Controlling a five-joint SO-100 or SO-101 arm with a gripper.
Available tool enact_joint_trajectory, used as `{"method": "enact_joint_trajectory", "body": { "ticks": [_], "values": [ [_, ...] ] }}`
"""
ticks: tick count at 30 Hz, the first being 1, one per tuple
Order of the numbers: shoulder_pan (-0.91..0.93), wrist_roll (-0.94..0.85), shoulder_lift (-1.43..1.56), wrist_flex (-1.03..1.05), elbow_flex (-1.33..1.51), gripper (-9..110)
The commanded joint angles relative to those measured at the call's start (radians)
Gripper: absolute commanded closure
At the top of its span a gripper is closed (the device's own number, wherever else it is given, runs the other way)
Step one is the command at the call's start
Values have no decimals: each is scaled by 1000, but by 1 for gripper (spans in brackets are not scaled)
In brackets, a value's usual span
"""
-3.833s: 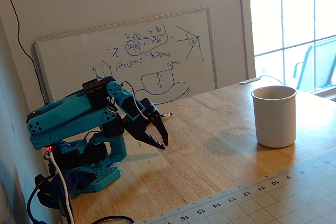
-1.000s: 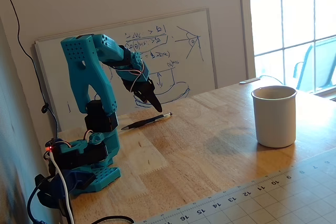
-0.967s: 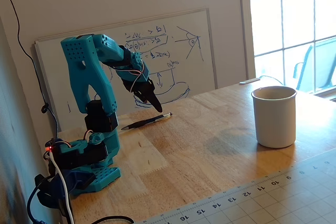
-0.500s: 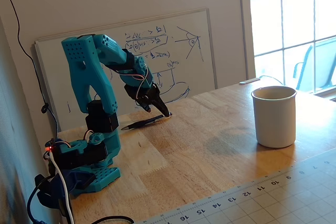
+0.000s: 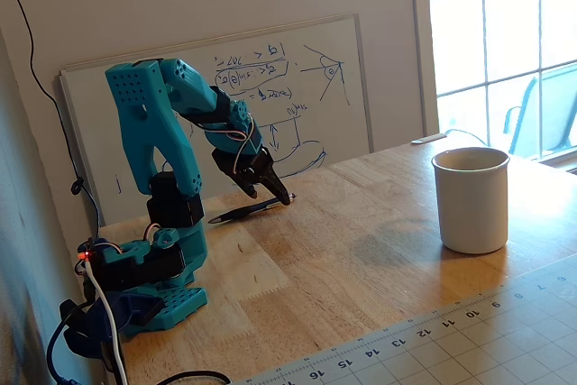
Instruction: Grasp a pen and put it in a mug.
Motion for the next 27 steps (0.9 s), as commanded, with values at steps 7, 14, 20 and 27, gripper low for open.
{"method": "enact_joint_trajectory", "body": {
  "ticks": [7, 14, 20, 27],
  "values": [
    [-21, -12, -54, -21, -9, 71],
    [-23, -12, -69, -21, -9, 71],
    [-23, -12, -71, -18, -8, 80],
    [-15, -9, -71, -12, -8, 98]
  ]
}}
